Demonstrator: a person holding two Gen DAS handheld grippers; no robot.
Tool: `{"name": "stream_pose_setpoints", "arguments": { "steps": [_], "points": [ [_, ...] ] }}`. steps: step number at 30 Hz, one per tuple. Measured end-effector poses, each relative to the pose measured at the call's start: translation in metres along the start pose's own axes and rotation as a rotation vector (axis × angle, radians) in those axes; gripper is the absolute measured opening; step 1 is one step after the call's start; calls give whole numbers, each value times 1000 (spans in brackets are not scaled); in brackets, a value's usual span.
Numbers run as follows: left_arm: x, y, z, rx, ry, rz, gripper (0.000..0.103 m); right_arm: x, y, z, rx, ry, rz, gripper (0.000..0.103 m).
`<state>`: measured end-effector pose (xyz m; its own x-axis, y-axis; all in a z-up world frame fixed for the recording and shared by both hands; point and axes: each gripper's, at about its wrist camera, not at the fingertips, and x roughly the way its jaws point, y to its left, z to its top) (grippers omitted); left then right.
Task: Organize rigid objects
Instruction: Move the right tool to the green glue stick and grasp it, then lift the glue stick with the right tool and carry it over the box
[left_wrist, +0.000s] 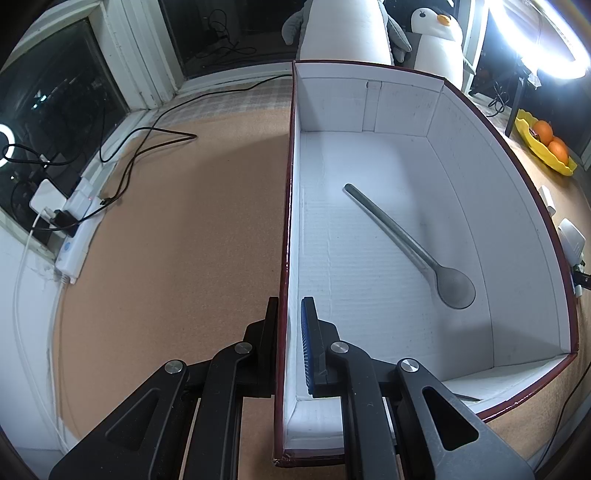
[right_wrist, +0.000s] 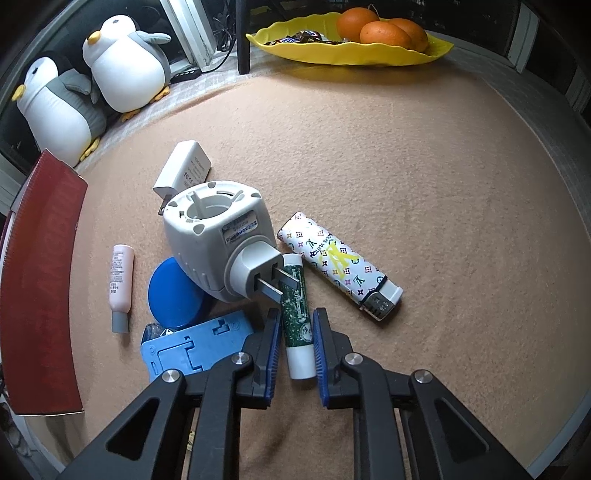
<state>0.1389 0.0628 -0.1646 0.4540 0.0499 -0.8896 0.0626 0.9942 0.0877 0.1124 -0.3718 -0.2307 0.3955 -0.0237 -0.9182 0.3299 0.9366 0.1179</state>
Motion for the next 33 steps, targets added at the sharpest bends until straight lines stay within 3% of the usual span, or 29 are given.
{"name": "stream_pose_setpoints", "arguments": {
  "steps": [20,33],
  "points": [
    [1,3,-1,-21,3,-5,9,-31,-20,-17,49,-42,43,14],
    [2,5,-3,-52,-2,-1,9,-89,42,-3,-103,-165,121,14]
  ]
}}
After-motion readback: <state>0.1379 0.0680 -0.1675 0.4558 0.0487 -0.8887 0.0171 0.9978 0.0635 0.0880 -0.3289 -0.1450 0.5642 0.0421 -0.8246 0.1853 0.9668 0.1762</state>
